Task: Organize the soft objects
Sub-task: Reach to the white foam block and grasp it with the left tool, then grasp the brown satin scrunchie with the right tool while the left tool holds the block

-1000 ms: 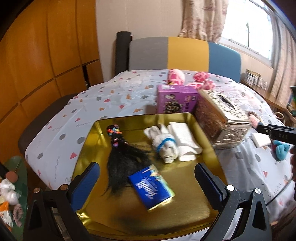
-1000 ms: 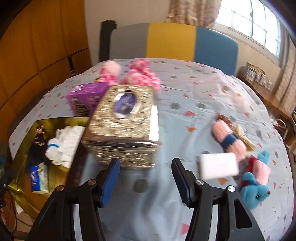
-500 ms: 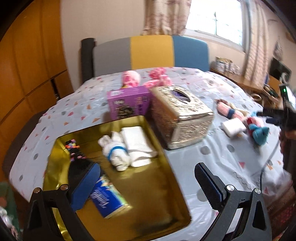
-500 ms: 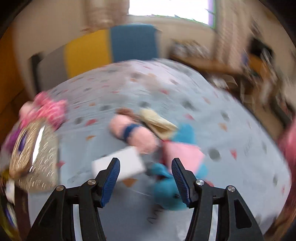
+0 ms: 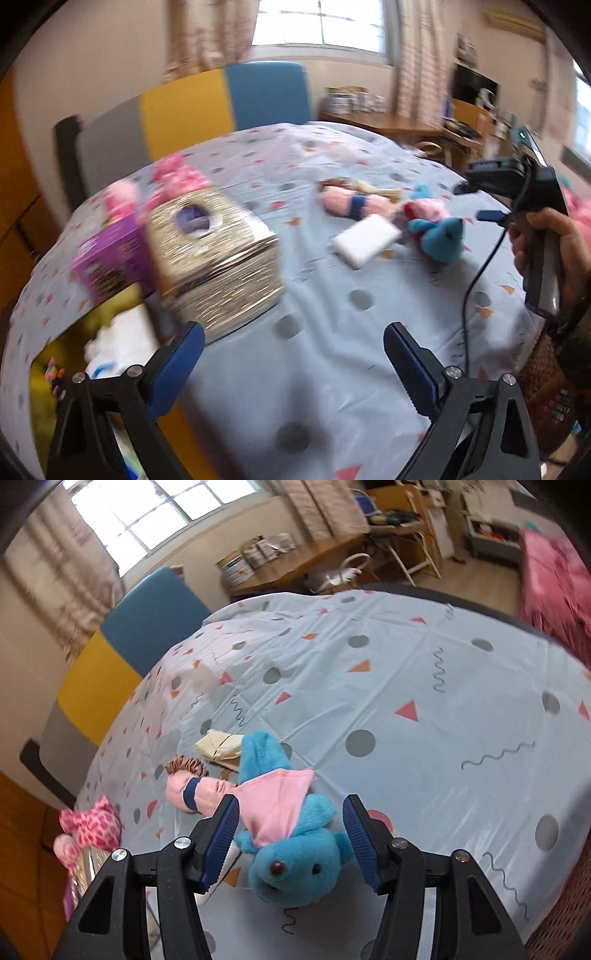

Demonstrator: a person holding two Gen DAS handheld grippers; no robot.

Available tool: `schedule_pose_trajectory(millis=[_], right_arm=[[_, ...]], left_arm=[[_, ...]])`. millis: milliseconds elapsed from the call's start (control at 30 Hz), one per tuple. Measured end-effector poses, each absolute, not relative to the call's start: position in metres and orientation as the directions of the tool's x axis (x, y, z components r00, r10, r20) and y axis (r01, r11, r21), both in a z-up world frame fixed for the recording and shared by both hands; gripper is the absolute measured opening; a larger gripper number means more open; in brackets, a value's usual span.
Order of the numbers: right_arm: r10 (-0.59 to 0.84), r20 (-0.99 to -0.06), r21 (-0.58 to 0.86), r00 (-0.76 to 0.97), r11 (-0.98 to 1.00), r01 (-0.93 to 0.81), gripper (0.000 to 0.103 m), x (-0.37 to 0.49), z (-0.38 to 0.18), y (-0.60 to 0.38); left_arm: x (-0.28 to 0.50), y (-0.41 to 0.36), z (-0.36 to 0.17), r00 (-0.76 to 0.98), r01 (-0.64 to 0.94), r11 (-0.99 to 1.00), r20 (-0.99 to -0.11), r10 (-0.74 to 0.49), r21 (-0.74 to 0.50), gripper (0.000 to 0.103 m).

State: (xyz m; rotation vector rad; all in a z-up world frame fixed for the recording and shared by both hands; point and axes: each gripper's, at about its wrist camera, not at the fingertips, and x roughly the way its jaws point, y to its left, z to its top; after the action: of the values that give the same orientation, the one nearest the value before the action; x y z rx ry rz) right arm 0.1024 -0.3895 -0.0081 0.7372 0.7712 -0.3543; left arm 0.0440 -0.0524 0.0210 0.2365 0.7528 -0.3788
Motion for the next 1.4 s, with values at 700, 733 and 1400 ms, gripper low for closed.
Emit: schedule_pose_trajectory(millis=[700,733,1400], right_arm=[[0.089,-0.712,0.566,0.696,0.659,0.495,0.06,0.107,-0.015,-0.393],[0.094,-0.713,0.57,0.695,0.655,0.496,0.06,0.107,-0.016,-0.393],[0.14,-0.714,0.575,0.686,0.676,0.46,0.06,0.113,-0.017,-0.385]], left_arm=[[0.185,-0.198,-0.045,0.534,0.637,0.751,-0.803,-0.266,0.174,0.101],[0.189,-0.202,-0.047,0.531,0.641,0.747,-0.805,-0.266,0.176,0.101],[0.143,-0.166,-0.078,0.48,0.567,0.822,-0.832,-0.279,0.051,0.064]])
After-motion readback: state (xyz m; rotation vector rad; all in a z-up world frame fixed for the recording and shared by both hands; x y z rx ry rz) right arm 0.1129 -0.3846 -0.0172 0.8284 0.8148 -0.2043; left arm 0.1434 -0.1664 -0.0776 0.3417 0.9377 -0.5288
